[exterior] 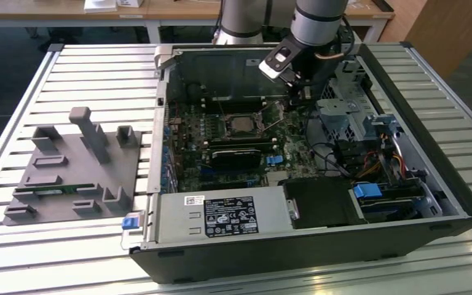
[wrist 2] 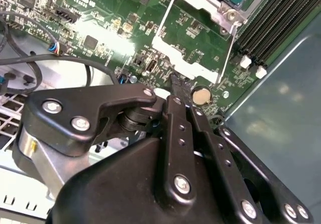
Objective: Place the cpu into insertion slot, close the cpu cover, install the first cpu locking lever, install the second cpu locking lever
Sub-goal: 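Close the cpu cover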
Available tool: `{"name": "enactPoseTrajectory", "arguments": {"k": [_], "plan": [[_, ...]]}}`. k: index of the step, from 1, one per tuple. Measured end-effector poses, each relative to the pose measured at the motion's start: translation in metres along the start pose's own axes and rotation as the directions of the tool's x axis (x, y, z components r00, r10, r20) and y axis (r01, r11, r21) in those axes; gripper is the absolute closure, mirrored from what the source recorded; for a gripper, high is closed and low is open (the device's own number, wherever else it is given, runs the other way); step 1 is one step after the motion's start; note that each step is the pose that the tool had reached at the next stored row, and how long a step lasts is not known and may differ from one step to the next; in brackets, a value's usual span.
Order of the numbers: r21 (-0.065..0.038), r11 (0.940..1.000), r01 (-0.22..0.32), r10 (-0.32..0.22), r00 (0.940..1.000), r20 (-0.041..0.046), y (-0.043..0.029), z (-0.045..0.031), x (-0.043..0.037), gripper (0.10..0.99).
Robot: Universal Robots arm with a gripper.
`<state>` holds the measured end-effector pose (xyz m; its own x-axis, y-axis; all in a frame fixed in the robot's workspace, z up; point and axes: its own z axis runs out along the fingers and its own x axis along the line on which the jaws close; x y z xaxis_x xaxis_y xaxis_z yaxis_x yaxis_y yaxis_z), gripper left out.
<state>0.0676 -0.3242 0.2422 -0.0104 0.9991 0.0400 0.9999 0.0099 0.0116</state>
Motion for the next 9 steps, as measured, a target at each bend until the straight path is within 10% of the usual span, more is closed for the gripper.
{"name": "enactPoseTrajectory", "arguments": {"k": [9], "plan": [[0.000, 1.0000, 0.000, 0.000, 1.0000, 0.0000, -0.0053, 0.0005, 0.0000, 0.980]]}}
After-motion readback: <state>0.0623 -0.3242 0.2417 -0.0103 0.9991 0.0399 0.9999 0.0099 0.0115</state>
